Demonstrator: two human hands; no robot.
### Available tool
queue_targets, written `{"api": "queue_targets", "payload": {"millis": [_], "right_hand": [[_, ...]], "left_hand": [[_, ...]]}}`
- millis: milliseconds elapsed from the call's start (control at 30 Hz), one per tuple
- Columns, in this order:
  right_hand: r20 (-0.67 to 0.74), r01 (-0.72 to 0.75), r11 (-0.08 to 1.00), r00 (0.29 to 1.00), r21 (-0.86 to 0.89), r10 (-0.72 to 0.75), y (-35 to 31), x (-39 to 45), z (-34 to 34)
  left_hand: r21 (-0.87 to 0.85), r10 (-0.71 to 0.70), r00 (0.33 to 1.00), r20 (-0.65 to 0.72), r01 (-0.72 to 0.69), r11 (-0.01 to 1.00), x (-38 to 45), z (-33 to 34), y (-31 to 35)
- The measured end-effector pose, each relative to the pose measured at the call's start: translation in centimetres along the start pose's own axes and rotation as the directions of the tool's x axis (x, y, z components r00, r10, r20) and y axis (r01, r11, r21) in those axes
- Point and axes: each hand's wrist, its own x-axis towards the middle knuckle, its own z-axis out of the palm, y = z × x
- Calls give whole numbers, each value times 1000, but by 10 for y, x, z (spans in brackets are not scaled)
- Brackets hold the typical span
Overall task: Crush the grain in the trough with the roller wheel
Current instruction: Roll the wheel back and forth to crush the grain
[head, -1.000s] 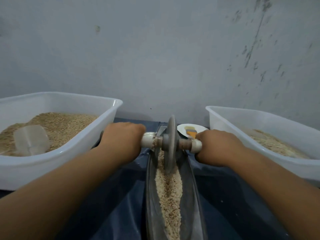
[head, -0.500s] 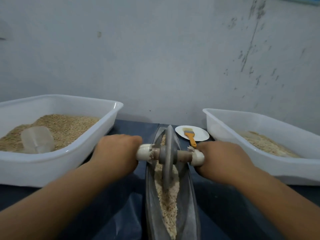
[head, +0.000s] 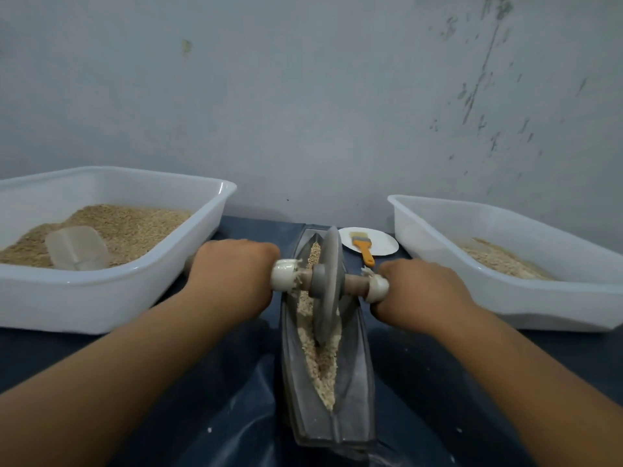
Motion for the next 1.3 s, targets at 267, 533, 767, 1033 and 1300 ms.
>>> {"api": "queue_targets", "payload": {"millis": [267,533,767,1033,1300], "right_hand": [[-300,52,983,948,-175,-103,-5,-20,0],[-148,-21,999,989,-27,17,-2,-33,2],[-127,-43,998,991,42,48,-5,-40,7],[-335,10,991,941,-131,-53,-1,-61,13],[-186,-1,1000,983,-12,-1,-11,-32,-2]], "left_hand": [[-57,8,991,-135,-16,998,-37,12,-11],[65,30,996,-82,-25,998,-31,-14,2],[103,51,988,-147,-36,994,-31,-22,8],[0,156,956,-250,-161,987,-48,-17,0],[-18,1,993,-119,-4,1000,-31,-11,4]]}}
